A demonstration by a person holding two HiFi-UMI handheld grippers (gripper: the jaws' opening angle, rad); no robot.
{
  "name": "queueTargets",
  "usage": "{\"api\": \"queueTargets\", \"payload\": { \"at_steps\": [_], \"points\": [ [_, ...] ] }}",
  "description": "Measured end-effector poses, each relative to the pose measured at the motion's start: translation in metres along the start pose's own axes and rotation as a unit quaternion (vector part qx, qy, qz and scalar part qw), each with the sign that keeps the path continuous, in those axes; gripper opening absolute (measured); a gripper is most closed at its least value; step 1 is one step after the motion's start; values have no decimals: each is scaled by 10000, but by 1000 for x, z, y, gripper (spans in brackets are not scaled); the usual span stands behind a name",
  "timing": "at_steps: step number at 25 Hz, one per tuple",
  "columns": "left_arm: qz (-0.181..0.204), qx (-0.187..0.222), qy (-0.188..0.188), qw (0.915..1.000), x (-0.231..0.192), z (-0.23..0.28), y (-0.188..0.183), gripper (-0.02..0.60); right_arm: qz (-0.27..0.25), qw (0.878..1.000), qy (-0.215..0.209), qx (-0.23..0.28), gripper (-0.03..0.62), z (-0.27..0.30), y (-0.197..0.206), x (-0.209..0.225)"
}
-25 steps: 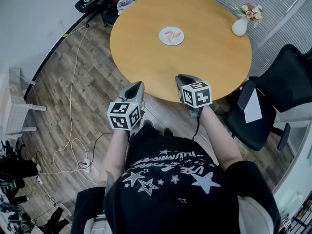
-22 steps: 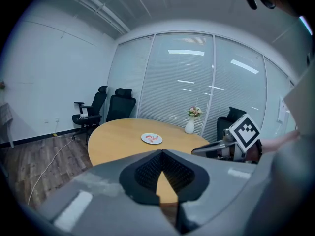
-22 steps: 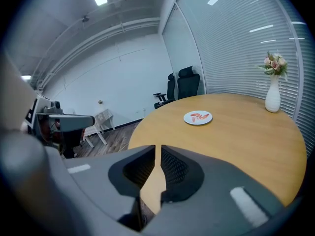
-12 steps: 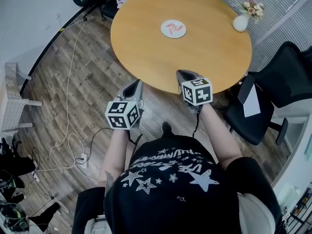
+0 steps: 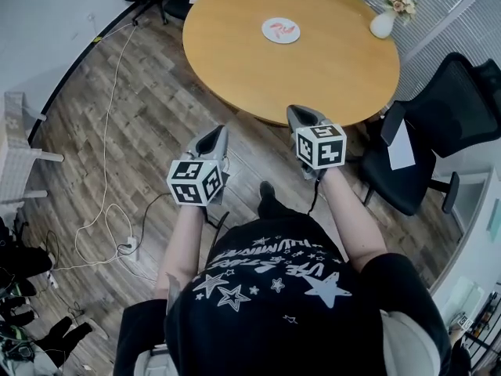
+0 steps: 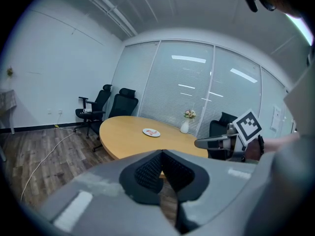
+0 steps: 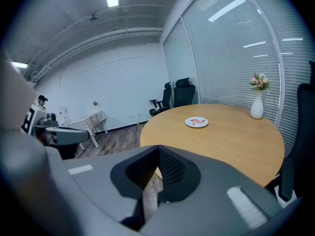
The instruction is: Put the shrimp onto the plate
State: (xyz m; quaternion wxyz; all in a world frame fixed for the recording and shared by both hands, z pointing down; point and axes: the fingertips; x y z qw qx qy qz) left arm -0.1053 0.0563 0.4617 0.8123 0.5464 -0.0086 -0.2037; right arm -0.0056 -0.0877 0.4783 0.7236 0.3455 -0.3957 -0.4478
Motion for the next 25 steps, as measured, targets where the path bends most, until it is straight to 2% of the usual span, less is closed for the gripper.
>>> {"api": "queueTargets", "payload": {
  "at_steps": [9,25],
  "points": [
    [20,38,76,10000,10,-52,23,2,-120,9999,29,-80,0,-38,29,-41],
    [31,216,51,9997,21,-111,44,2,-281,9995,-53,102,0,-81,47,-95]
  ]
}}
Point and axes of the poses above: the fingertips, and each gripper's own axes: z forward along the fingers, x to its right, y out of its underside, and after that the axes turned 9 degrees about -y, right-handed
